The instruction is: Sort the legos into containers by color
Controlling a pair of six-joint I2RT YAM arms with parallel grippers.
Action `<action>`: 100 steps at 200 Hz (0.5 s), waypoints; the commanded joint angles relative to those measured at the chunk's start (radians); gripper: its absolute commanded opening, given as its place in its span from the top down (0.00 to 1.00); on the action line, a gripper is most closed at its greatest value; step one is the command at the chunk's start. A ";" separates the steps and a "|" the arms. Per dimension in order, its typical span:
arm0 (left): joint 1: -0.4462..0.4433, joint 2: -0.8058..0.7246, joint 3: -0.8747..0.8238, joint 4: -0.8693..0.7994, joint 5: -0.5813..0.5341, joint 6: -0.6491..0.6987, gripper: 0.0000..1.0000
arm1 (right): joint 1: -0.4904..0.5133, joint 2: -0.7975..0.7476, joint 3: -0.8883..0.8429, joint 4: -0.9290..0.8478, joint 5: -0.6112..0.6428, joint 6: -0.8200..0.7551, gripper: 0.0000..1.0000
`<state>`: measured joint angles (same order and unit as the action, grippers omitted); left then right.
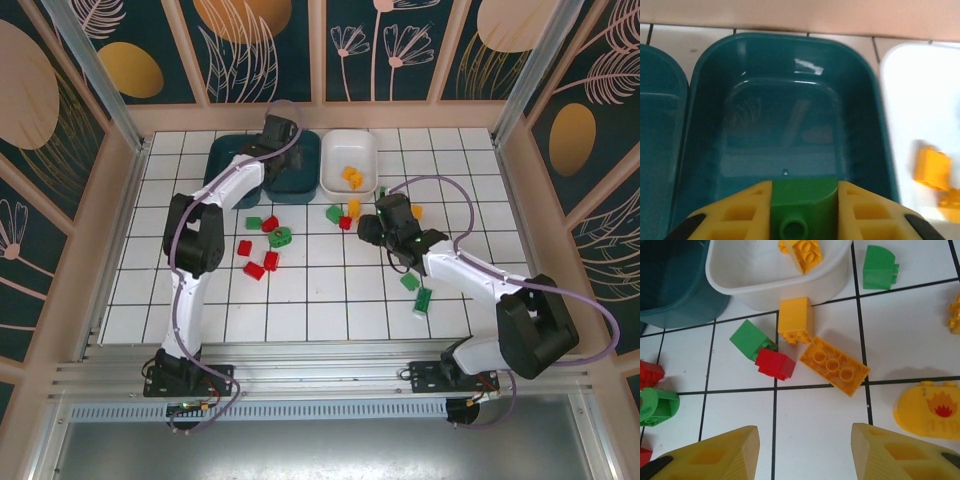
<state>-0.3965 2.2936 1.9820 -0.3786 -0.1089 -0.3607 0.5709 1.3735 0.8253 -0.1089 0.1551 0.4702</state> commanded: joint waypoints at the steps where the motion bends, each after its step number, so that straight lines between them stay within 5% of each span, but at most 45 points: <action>1: -0.005 -0.024 0.071 -0.071 0.008 0.026 0.27 | -0.005 0.004 0.035 0.000 -0.002 -0.019 0.47; 17: -0.005 -0.089 0.017 -0.050 -0.003 0.024 0.04 | -0.004 0.001 0.038 -0.003 -0.006 -0.019 0.47; 24: -0.005 -0.136 -0.035 -0.016 -0.014 0.014 0.01 | -0.003 0.000 0.042 -0.003 -0.008 -0.019 0.47; 46: -0.005 -0.371 -0.334 0.162 -0.029 -0.045 0.01 | 0.015 -0.001 0.055 -0.006 -0.003 -0.018 0.47; 64: -0.005 -0.563 -0.629 0.314 0.071 -0.103 0.02 | 0.052 0.012 0.062 0.002 0.002 -0.019 0.47; 100: -0.049 -0.848 -1.116 0.344 0.105 -0.200 0.24 | 0.093 0.064 0.069 0.009 -0.002 -0.029 0.48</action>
<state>-0.4061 1.5402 1.1107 -0.0906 -0.0410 -0.4728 0.6456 1.3998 0.8719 -0.1081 0.1551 0.4675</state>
